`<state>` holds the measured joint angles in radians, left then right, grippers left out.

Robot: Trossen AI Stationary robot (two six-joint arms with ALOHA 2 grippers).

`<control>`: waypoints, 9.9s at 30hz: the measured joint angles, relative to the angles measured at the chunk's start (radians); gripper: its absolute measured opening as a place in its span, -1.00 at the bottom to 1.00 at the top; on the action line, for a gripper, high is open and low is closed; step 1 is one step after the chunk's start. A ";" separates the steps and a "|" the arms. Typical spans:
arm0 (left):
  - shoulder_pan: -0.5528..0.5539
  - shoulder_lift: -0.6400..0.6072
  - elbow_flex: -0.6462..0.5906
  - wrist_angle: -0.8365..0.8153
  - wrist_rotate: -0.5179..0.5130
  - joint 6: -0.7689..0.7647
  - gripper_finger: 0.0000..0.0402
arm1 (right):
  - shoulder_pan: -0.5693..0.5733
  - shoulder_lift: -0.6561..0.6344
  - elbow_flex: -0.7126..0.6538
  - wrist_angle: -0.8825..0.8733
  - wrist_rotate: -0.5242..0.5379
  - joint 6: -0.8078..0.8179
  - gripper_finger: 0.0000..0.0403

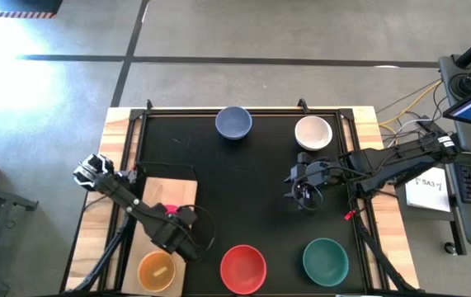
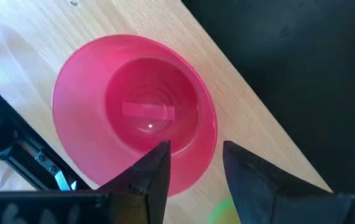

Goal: Place and stack bowls onto a shelf
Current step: Stack the pink bowl on the yellow bowl on the shelf, then put the blue bowl on the shelf, then stack the white bowl on the blue bowl on the shelf

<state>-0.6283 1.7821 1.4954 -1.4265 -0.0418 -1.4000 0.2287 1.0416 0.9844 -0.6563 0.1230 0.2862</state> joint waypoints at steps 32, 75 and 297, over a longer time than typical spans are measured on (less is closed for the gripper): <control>0.017 -0.029 -0.088 0.110 -0.031 0.025 -0.99 | 0.000 0.000 -0.003 0.002 0.001 -0.006 0.10; -0.299 0.205 0.406 -0.017 0.104 -0.577 -1.00 | 0.000 0.000 -0.004 0.001 0.000 0.010 0.10; 0.083 -0.068 0.213 0.237 -0.761 0.561 -0.23 | -0.685 0.087 -0.165 -0.305 0.099 0.089 0.10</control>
<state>-0.5449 1.7138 1.7081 -1.1893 -0.8028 -0.8389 -0.4560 1.1286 0.8193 -0.9618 0.2217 0.3747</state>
